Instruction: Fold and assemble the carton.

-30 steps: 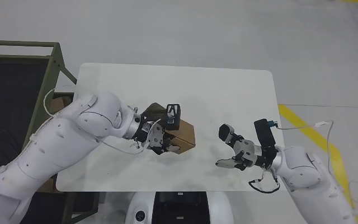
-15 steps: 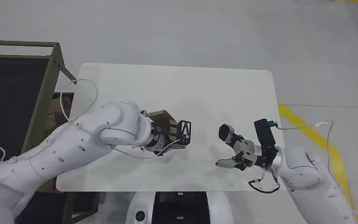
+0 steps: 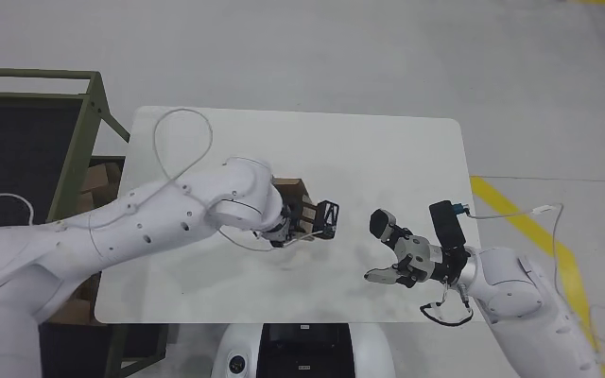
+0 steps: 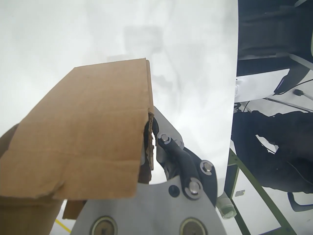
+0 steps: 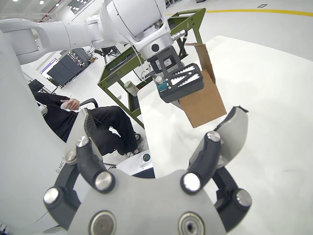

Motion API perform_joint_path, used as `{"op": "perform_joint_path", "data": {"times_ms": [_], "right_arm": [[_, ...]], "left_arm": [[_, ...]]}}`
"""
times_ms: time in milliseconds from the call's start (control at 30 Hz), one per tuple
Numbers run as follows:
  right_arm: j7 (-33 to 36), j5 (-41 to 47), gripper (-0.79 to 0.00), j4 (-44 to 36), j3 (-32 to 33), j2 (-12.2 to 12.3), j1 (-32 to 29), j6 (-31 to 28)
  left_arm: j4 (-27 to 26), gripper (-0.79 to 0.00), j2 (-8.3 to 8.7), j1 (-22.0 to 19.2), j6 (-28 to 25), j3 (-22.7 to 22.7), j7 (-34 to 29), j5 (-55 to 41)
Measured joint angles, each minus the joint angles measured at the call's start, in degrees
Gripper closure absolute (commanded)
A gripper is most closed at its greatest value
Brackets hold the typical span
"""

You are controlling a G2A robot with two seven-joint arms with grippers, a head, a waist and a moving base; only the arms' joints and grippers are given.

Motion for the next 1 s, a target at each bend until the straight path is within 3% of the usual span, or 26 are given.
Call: {"op": "perform_joint_path", "data": {"times_ms": [233,533,1000], "right_arm": [[0.0,0.0,-0.785,0.0,0.0,0.0,0.0,0.0],[0.0,0.0,-0.785,0.0,0.0,0.0,0.0,0.0],[0.0,0.0,-0.785,0.0,0.0,0.0,0.0,0.0]], "left_arm": [[3.9,0.0,-4.52,3.2,1.7,0.0,-1.7,5.9],[8.4,0.0,-8.95,6.1,2.7,0.0,-2.7,13.1],[13.2,0.0,-12.67,8.5,2.2,0.0,-2.2,18.1]]}}
